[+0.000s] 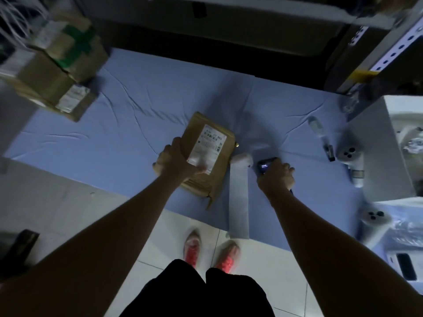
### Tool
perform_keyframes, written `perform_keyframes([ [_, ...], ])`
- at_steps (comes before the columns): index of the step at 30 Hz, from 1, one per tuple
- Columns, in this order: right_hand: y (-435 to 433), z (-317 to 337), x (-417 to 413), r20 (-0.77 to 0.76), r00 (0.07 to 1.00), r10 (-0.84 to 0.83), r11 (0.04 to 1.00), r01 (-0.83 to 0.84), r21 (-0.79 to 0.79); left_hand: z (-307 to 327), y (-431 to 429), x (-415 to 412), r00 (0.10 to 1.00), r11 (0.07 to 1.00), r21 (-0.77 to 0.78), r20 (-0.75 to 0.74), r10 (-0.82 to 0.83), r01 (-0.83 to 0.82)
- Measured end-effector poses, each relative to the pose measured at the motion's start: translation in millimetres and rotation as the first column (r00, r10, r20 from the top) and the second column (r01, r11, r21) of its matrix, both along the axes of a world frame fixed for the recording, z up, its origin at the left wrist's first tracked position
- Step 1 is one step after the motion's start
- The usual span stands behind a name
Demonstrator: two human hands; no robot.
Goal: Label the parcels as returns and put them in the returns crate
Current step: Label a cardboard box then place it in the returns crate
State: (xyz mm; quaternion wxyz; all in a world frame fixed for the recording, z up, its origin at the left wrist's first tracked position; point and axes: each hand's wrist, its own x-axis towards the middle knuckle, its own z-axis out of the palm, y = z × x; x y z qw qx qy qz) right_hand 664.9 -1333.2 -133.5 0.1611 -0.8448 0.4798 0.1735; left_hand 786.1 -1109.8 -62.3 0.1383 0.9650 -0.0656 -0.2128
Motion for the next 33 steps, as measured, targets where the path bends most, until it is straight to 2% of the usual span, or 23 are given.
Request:
perform_keyframes([
  [3,-3.9,3.5,0.3,-0.024,0.999,-0.045,0.998,0.046,0.034,0.0,2.9,-0.4,1.000,1.000,-0.022,0.012,0.001,0.000],
  [6,-7.8,10.0,-1.0,0.023,0.997,-0.071,0.996,0.070,0.064,-2.9,4.1,-1.6,1.000,0.999,-0.049,0.022,0.002,0.000],
  [10,-1.3,29.3,6.4,0.106,0.992,-0.065,0.998,0.064,0.010,-6.8,6.5,-3.8,0.998,0.998,-0.056,0.065,-0.007,0.010],
  [14,15.7,61.3,20.3,0.326,0.945,-0.009,0.997,0.032,-0.063,-7.4,10.9,-4.6,0.997,0.996,-0.080,0.077,-0.027,0.033],
  [17,28.1,75.5,29.2,0.501,0.865,0.045,0.998,-0.056,0.006,-8.2,15.2,-6.1,0.994,0.994,-0.101,0.102,-0.035,0.045],
  [19,37.1,82.7,31.4,0.559,0.823,0.097,0.990,-0.140,0.035,-9.5,17.3,-5.6,0.992,0.991,-0.123,0.116,-0.038,0.052],
  [25,56.9,98.8,21.4,0.461,0.848,0.261,0.954,-0.300,0.013,-12.1,19.4,-5.8,0.988,0.986,-0.152,0.147,-0.040,0.063],
  [33,56.5,122.1,0.7,0.297,0.907,0.299,0.946,-0.323,0.037,-13.3,19.0,-7.2,0.987,0.983,-0.173,0.156,-0.039,0.066],
])
